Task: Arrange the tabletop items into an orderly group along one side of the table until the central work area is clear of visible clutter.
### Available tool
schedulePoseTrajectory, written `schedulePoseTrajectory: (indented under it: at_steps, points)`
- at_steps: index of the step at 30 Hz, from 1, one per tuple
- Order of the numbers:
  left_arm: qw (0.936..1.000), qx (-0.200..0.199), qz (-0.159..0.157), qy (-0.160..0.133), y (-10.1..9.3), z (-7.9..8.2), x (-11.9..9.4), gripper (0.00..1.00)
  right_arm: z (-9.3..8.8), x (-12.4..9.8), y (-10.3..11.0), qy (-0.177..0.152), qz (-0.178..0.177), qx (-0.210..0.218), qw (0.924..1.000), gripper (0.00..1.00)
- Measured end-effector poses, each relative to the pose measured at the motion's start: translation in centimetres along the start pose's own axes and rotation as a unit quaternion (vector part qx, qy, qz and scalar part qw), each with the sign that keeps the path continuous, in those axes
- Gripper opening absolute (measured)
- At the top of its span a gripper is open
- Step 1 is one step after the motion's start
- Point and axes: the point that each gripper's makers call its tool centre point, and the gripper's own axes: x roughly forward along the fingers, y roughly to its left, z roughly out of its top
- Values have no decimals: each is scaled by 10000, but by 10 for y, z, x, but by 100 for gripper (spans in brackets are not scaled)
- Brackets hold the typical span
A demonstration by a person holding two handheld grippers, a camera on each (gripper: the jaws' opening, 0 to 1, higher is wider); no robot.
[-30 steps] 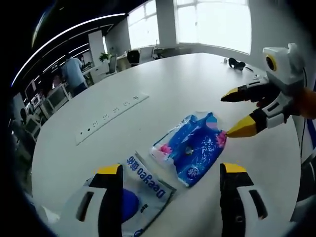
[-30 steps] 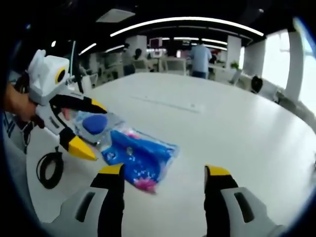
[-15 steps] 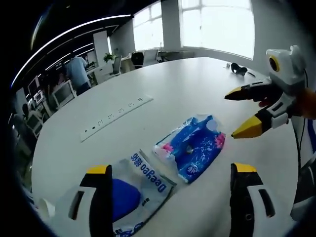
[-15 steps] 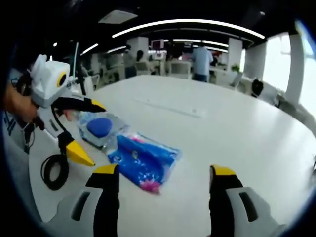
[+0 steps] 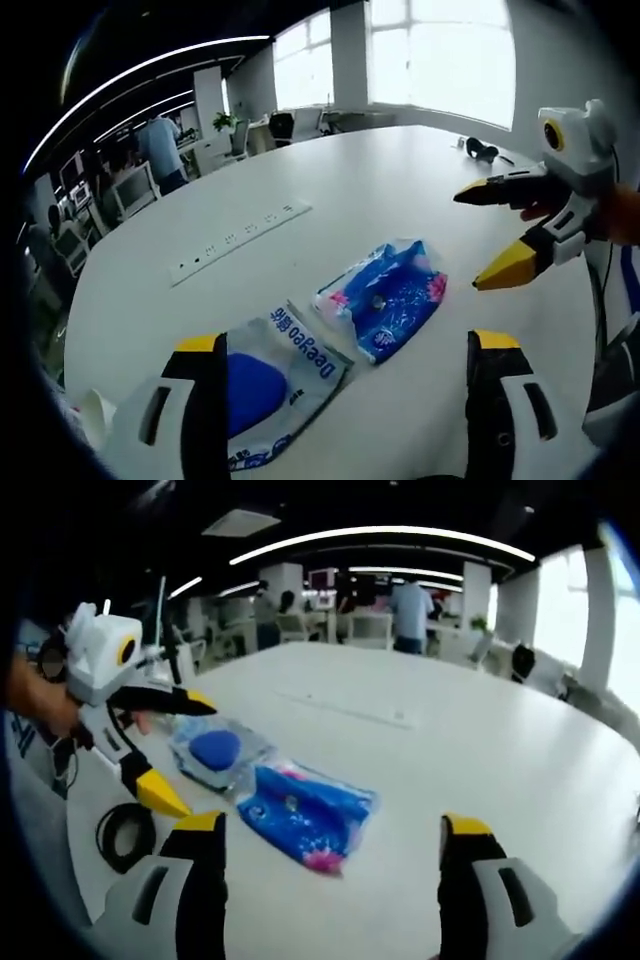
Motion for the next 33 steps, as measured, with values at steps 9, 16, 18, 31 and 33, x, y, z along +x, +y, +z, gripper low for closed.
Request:
schedulePoseTrajectory:
  at_steps: [9,16,18,31,33]
  points:
    - [9999,27,31,-126,3,2,-12,99,6,-5,7,-89,-6,-84,9999,89]
    - [9999,16,53,-110,3,-1,-19,99,12,-12,12,-163,1,-138,9998,90]
    - [9999,12,56,-139,3,-2,-23,99,13,-13,13,-171,8,-144,9997,90]
    - [9996,-76,132,-242,6,1,-38,99,25,-16,22,-249,43,-259,9993,90]
    - [9996,-73,131,-253,6,0,-41,99,23,-16,23,-226,52,-267,9994,90]
